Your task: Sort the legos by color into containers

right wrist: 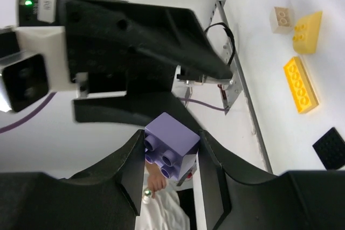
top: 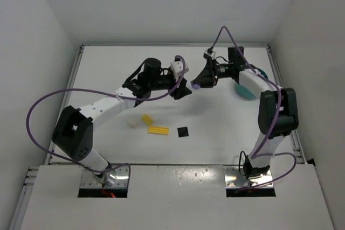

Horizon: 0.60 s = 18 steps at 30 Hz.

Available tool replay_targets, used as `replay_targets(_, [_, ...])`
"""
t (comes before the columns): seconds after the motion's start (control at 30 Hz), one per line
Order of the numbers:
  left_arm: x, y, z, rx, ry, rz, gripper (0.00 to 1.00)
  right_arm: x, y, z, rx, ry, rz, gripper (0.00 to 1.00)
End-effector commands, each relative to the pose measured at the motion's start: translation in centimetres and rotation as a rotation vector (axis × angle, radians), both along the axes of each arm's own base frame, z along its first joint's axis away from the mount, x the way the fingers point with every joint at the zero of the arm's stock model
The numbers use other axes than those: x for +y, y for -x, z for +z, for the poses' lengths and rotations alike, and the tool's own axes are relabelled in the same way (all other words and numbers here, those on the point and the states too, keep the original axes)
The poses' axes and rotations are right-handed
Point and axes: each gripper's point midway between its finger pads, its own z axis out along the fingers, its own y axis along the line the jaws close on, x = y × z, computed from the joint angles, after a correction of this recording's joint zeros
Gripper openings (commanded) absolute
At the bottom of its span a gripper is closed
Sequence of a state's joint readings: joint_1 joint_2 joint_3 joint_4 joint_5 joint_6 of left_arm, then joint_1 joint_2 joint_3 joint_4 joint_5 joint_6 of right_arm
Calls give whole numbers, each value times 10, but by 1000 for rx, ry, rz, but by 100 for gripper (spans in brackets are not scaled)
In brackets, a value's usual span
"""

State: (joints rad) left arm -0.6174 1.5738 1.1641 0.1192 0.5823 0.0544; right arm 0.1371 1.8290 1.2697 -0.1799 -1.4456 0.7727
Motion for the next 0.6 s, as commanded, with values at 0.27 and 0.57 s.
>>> replay_targets(0.27, [47, 25, 1, -34, -79, 20, 65, -53, -19, 12, -73, -13, -158, 0])
replay_targets(0.57, [53, 24, 2, -22, -69, 25, 65, -181, -64, -29, -345, 906, -418, 0])
